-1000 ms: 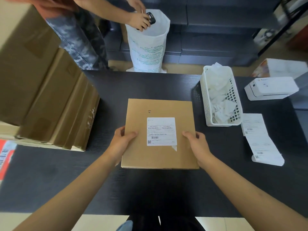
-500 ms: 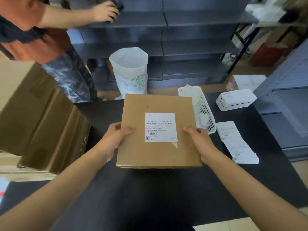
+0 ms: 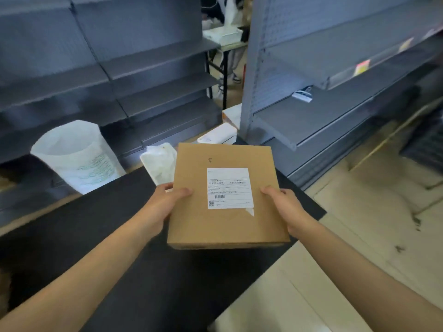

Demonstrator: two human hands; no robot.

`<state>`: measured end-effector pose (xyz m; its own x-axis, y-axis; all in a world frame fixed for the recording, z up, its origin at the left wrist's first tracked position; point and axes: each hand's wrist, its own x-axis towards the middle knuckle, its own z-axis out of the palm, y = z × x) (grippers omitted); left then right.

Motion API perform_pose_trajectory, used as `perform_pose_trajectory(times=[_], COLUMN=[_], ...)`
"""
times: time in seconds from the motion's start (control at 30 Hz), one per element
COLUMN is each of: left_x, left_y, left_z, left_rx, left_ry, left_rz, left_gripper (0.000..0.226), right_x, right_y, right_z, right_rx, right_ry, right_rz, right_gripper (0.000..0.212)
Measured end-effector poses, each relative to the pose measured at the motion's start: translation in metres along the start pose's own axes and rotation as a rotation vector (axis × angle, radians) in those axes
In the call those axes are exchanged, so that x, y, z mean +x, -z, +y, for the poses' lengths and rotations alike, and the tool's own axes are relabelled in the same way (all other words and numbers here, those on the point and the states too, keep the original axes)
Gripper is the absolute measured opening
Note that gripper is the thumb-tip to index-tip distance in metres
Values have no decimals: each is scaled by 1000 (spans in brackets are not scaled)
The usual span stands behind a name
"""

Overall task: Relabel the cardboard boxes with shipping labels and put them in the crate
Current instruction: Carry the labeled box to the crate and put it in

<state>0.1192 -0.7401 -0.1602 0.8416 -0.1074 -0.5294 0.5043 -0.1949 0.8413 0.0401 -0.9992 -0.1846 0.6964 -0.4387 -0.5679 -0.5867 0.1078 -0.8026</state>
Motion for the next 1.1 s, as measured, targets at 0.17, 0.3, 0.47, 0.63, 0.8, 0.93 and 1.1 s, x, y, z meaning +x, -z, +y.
perform_pose_trajectory(times=[0.17, 0.3, 0.47, 0.63, 0.8, 0.93, 1.1], left_x=[-9, -21, -27, -5, 38, 65, 94], left_y=[-152, -272, -386, -478, -562, -628, -701], left_z=[15, 19, 20, 31, 50, 74, 106], left_rx=[78, 149, 247, 344, 366, 366, 390], left_ry=[-37, -76, -72, -51, -49, -52, -29], left_rz=[-200, -358, -541, -660, -729, -770, -808], left_gripper=[58, 52, 52, 48, 58, 47, 50], right_x=[-12, -27, -33, -7, 45, 83, 126], right_y=[149, 259, 354, 417, 476, 520, 569], right_z=[22, 51, 82, 98, 90, 75, 55], right_rx=[107, 186, 286, 357, 403, 408, 461], right_ry=[0, -25, -77, -127, -172, -185, -215], right_rz=[201, 357, 491, 573, 630, 676, 714], right_gripper=[55, 56, 54, 53, 60, 59, 54])
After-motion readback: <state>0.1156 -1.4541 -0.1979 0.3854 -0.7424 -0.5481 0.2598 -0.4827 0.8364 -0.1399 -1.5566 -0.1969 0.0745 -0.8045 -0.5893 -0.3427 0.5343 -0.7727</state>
